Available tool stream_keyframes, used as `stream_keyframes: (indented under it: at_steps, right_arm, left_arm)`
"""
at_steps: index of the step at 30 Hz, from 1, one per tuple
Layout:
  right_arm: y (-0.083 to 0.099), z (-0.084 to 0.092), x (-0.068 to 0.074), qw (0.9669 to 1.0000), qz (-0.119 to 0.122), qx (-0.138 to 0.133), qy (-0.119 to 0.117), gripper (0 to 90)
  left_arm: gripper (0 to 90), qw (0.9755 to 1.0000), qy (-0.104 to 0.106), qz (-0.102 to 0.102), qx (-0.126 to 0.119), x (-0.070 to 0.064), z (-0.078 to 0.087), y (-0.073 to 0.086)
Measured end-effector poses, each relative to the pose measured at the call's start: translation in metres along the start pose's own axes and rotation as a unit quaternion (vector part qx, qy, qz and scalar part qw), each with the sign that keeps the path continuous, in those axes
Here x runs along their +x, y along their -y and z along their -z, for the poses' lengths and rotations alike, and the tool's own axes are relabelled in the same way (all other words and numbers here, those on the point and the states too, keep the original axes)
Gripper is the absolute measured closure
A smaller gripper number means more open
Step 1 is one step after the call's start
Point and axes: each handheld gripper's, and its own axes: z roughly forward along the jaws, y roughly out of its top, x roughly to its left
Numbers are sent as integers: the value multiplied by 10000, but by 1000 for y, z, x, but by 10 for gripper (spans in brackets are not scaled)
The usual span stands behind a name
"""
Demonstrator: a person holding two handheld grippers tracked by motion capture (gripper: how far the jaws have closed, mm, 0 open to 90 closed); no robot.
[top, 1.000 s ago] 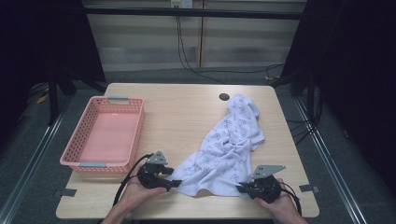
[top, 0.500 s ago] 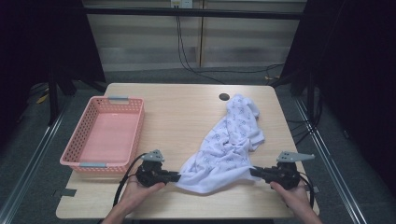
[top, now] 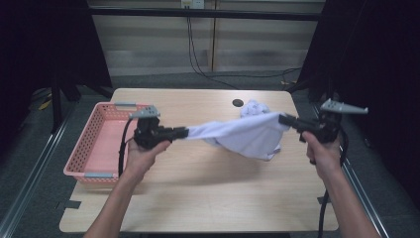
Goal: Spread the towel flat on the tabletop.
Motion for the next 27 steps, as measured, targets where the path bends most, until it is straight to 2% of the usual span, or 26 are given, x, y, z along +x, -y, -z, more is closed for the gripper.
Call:
stream_keyframes:
  at_steps: [1, 2, 3, 4, 5, 7, 9, 10, 11, 12, 13, 14, 15, 16, 17, 19, 20, 21, 22, 24, 25, 26, 27]
  right_arm:
    - [-12, -2, -2, 9999, 18, -88, 52, 860]
    - [-38, -6, -4, 9996, 103, -213, 124, 859]
    - [-38, -6, -4, 9996, 103, -213, 124, 859]
    - [-56, -9, -4, 9993, 146, -313, 164, 859]
    - [-56, -9, -4, 9993, 146, -313, 164, 859]
    - [-75, -11, -5, 9987, 194, -386, 261, 860]
    - [-95, -13, -6, 9980, 239, -498, 294, 860]
    - [-115, -14, -6, 9973, 276, -574, 364, 859]
    - [-115, -14, -6, 9973, 276, -574, 364, 859]
    - [-135, -15, -5, 9962, 327, -709, 392, 859]
    - [-145, -14, -3, 9956, 389, -732, 430, 859]
    - [-156, -12, -1, 9945, 426, -854, 441, 859]
    - [-156, -12, -1, 9945, 426, -854, 441, 859]
    - [-178, -5, 8, 9921, 539, -1052, 409, 859]
    - [-178, -5, 8, 9921, 539, -1052, 409, 859]
    - [-191, 3, 18, 9901, 677, -1176, 362, 859]
    - [-194, 14, 27, 9881, 813, -1281, 247, 860]
    - [-194, 14, 27, 9881, 813, -1281, 247, 860]
    - [-180, 19, 31, 9898, 823, -1151, 184, 860]
    - [-157, 21, 30, 9916, 822, -987, 121, 860]
    - [-157, 21, 30, 9916, 822, -987, 121, 860]
    - [-123, 23, 30, 9940, 778, -762, 31, 860]
    - [-105, 26, 31, 9951, 782, -612, 11, 861]
  left_arm:
    - [844, 9999, -37, -46, -89, 3, 2, -13]
    - [845, 9998, -72, -55, -171, 5, 4, -24]
    - [845, 9996, -130, -59, -238, 6, 5, -32]
    - [845, 9992, -177, -66, -347, 7, 7, -43]
    - [845, 9988, -204, -69, -446, 9, 10, -54]
    - [845, 9973, -314, -81, -661, 11, 15, -77]
    - [845, 9961, -317, -76, -824, 10, 19, -94]
    - [845, 9951, -333, -99, -927, 9, 22, -103]
    - [845, 9941, -344, -132, -1018, 8, 26, -112]
    - [846, 9916, -440, -200, -1201, 4, 33, -129]
    - [846, 9916, -440, -200, -1201, 4, 33, -129]
    - [846, 9906, -478, -283, -1247, 2, 37, -138]
    - [846, 9891, -481, -313, -1355, -1, 41, -147]
    - [846, 9862, -556, -493, -1482, -11, 52, -162]
    - [846, 9862, -556, -493, -1482, -11, 52, -162]
    - [846, 9838, -505, -664, -1589, -23, 64, -169]
    - [846, 9839, -508, -788, -1521, -34, 71, -166]
    - [846, 9839, -508, -788, -1521, -34, 71, -166]
    - [845, 9850, -499, -811, -1436, -38, 73, -158]
    - [845, 9886, -386, -733, -1256, -40, 72, -140]
    - [845, 9901, -388, -735, -1134, -42, 70, -127]
    - [845, 9913, -351, -738, -1028, -43, 69, -112]
    - [845, 9935, -274, -641, -896, -43, 68, -96]
